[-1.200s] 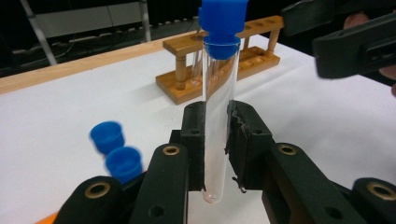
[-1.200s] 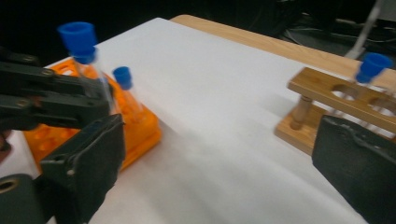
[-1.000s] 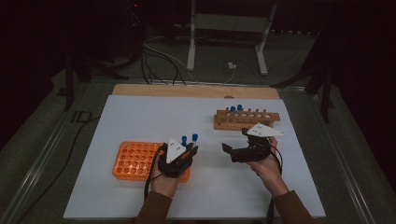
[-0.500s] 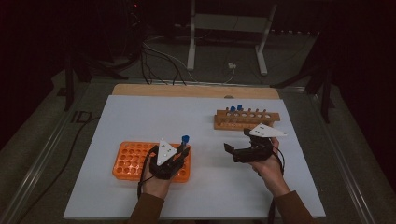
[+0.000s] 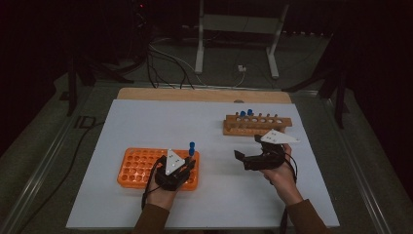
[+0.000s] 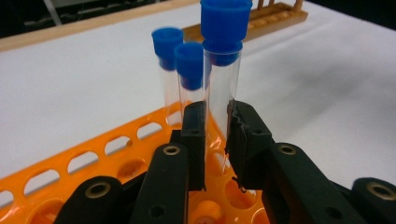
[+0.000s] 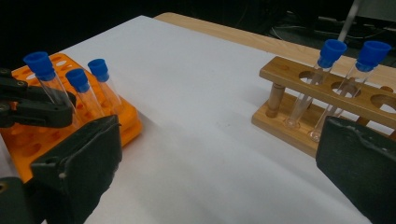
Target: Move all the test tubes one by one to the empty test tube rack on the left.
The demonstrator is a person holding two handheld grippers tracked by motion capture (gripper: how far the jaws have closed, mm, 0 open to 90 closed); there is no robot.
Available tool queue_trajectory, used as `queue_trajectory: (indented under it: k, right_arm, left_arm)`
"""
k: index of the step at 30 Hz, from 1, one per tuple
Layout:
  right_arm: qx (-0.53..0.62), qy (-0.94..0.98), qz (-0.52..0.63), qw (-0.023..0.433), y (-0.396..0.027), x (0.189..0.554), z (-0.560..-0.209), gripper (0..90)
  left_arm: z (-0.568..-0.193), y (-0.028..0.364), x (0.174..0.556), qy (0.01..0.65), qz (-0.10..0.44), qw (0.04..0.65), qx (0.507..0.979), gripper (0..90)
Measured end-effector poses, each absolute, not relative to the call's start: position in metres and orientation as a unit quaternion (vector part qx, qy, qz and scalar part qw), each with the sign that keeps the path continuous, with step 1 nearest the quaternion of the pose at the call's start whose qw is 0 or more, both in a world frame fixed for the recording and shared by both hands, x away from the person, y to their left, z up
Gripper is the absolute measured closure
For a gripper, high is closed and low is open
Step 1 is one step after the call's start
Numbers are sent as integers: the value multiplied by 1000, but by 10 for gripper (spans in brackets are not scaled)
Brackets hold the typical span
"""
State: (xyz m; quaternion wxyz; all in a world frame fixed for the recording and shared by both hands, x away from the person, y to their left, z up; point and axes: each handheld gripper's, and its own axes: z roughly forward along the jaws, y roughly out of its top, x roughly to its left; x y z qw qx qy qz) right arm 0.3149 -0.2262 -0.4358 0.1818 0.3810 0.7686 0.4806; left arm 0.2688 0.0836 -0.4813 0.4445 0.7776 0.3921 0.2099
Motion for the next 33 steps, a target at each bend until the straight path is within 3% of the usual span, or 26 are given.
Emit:
queue_trajectory:
  k: [33]
  right_arm:
    - [377,775,476,176,-224,314,-439,9]
  left_arm:
    - [-492,76,267,393,218,410,794,776]
